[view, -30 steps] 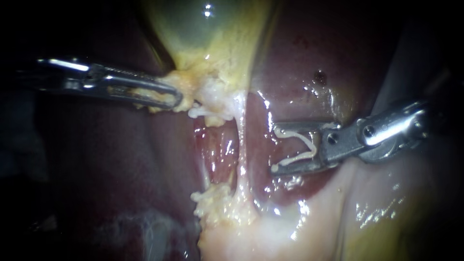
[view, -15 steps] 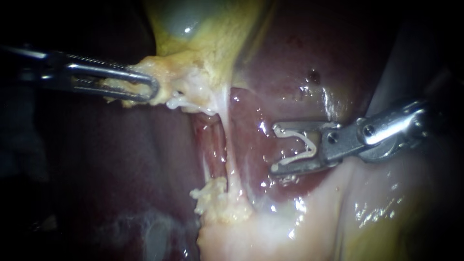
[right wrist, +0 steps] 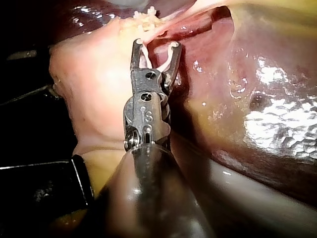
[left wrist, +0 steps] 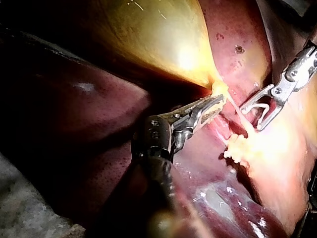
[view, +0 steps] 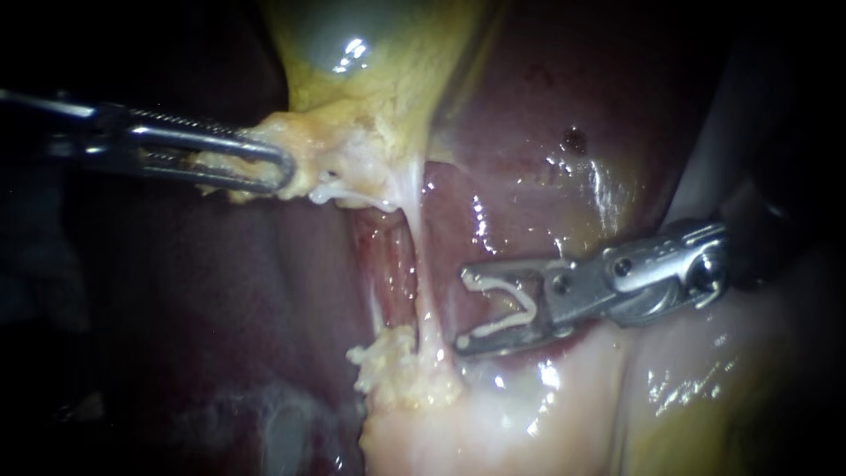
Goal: Clipping first clip right tube
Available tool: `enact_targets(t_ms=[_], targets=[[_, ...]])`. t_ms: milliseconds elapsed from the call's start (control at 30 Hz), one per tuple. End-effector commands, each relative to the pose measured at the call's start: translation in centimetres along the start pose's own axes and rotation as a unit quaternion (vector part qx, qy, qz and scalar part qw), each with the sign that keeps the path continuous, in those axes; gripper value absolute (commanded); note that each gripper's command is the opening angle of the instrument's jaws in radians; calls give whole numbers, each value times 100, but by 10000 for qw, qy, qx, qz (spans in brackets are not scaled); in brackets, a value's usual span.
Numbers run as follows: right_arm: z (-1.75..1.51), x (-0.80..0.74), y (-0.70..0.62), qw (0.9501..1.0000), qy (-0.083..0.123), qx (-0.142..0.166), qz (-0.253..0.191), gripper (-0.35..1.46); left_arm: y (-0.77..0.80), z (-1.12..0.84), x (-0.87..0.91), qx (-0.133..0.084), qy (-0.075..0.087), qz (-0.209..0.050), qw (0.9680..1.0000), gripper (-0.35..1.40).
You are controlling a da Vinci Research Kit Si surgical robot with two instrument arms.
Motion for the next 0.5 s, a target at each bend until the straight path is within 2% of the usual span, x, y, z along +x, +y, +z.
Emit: enact_targets(t_ms=[33,233,500], targets=[[5,-2,2,10000,29,11,67,50,0,0,0,-11,-4,0,10000,-35],[23,-3,11,9989,189,81,424,49,0,0,0,-10,-4,0,10000,-35],[41,3,17,9975,313,291,564,48,0,1,0,-9,-3,0,10000,-35]])
